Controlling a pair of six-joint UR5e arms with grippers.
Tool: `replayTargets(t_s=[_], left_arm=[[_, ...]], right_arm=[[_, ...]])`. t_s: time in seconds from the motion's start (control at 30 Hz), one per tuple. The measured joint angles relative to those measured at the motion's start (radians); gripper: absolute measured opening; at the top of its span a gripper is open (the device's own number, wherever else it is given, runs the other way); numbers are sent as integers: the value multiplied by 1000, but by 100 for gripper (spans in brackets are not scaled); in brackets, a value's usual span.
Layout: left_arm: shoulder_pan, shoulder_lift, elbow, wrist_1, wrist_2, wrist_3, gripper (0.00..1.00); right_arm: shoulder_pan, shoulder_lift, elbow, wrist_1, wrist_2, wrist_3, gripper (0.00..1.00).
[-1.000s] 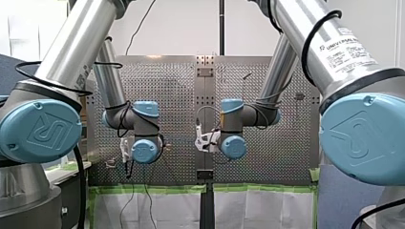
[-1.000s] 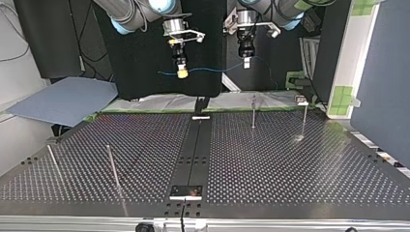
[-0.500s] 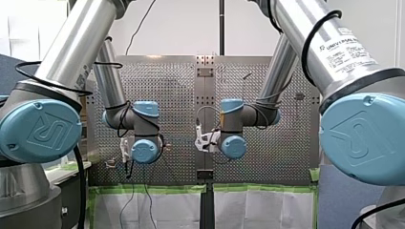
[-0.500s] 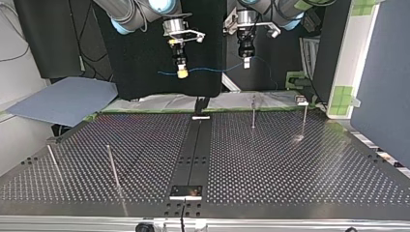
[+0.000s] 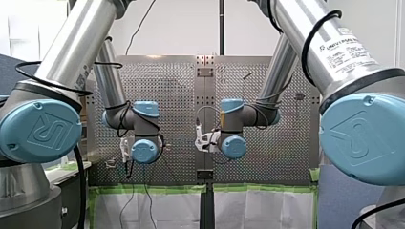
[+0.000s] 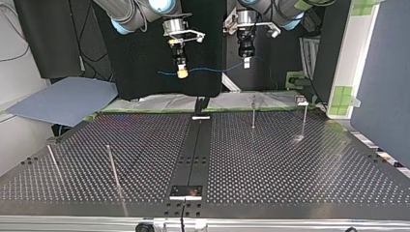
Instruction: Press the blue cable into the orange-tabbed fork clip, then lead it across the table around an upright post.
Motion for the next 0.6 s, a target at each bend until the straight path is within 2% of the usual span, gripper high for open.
replayTargets(t_s=[0.1,0.6], left_arm=[[0,0,0,0,0,0,2],[0,0,0,0,0,0,0]], right_arm=[[0,0,0,0,0,0,0],[0,0,0,0,0,0,0]])
